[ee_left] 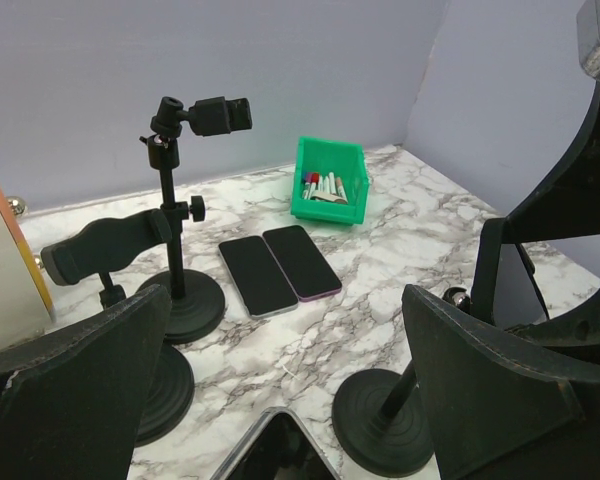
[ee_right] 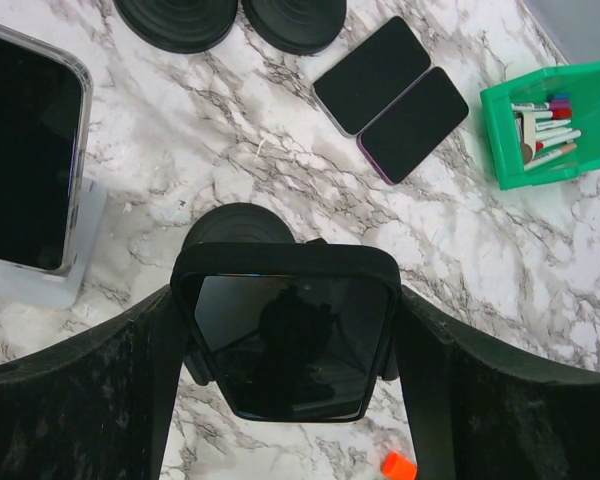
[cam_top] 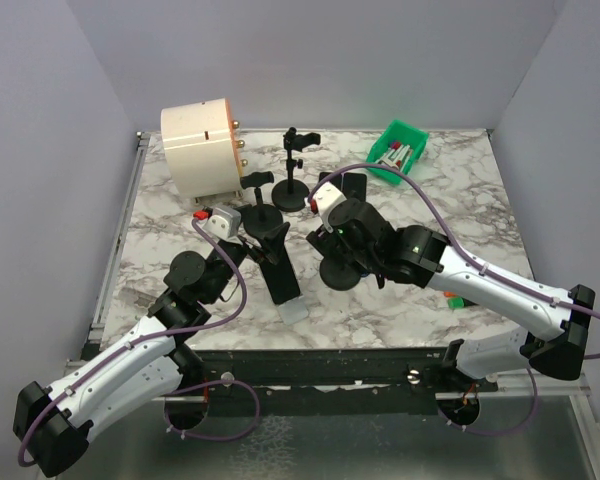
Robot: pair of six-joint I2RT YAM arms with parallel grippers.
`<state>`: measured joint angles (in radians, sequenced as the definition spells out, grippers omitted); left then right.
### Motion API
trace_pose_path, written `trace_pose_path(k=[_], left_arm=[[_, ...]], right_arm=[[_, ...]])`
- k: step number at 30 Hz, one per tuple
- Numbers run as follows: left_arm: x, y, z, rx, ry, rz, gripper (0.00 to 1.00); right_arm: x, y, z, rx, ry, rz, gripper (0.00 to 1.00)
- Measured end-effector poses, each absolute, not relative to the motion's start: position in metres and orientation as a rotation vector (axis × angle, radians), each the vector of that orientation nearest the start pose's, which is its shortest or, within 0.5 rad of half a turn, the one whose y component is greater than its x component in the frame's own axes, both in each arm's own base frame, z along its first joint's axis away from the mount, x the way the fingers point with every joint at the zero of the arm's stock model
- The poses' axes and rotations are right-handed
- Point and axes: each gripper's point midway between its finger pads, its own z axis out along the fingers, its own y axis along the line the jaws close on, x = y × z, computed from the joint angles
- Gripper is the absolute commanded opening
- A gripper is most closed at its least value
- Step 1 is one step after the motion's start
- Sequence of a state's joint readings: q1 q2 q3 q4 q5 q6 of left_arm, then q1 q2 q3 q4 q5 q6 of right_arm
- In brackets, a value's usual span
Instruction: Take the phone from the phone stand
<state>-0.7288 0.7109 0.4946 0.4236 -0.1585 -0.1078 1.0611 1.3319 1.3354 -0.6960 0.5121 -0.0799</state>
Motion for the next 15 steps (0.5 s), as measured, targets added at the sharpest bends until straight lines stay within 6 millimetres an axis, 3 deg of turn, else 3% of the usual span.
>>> trace_pose_path(k=[2,6,15], left_arm=[[0.257,-0.198,0.302,0.294,1.360,-0.593,0.99],[0.257,-0.199,0.302,0.297,1.362,-0.594,0.99],[0.253,-0.221,0.285,0.365,1.412,-0.679,0.99]], right_arm=[[0.248,0.261,0.255,-0.935,1.948,-0.020,0.35],[0.248,0.260,0.257,-0.889,1.964,-0.014,0.03],[0.240,0.243,0.261,-0.673,2.066,0.014,0.00]])
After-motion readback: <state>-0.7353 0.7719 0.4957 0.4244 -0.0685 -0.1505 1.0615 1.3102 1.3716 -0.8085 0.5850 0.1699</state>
